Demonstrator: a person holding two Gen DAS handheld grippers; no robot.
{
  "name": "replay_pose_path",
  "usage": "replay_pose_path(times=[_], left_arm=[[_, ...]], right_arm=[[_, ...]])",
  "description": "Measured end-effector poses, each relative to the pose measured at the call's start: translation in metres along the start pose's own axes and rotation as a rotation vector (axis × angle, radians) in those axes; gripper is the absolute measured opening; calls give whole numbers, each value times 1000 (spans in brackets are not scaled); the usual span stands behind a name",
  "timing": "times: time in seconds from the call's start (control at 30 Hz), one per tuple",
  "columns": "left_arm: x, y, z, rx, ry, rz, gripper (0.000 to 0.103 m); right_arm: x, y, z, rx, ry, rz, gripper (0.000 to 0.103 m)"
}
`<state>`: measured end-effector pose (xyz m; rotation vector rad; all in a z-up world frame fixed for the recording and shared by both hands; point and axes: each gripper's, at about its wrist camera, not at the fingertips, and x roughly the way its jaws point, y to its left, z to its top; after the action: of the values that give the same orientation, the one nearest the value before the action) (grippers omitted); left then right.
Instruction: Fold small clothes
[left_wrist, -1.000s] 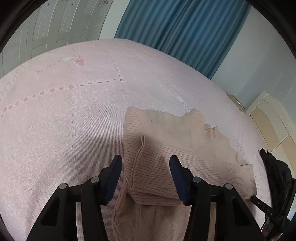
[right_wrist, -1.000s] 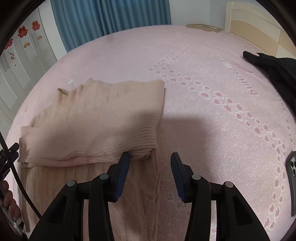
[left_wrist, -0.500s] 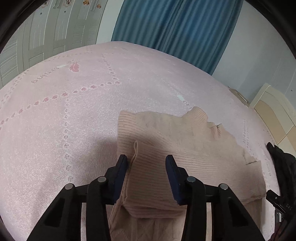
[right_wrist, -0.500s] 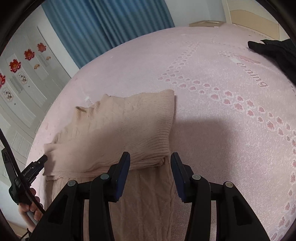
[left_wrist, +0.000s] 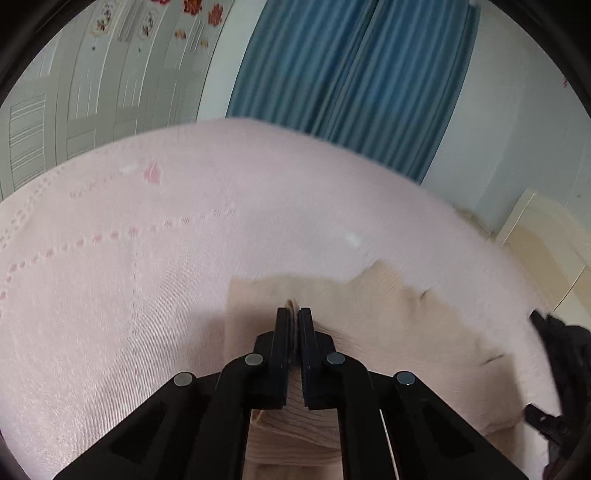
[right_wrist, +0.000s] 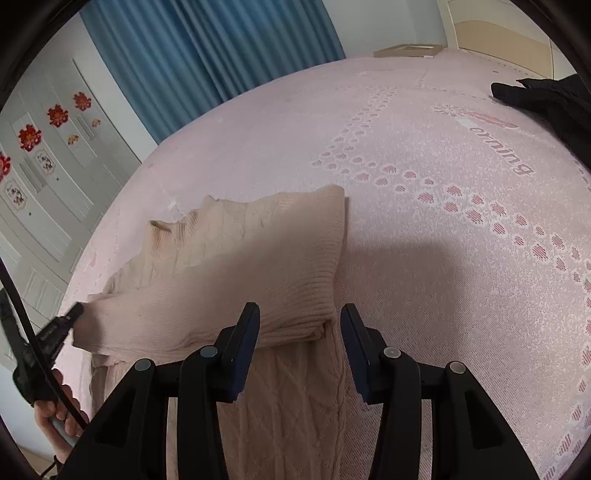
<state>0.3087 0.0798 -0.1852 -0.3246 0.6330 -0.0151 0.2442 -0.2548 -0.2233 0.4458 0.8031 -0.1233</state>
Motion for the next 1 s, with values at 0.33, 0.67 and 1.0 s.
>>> replay_pose_path(times=[0.33, 0.67, 1.0], left_arm=[[21, 12, -7, -38, 97, 89, 7], [21, 6, -17, -31, 156, 69, 26], [-9, 2, -28, -25, 152, 12, 40]], right_arm=[[20, 3, 3, -15, 20, -86, 45], [21, 3, 1, -18, 17, -101, 45], [8, 8, -10, -26, 1, -76, 45]])
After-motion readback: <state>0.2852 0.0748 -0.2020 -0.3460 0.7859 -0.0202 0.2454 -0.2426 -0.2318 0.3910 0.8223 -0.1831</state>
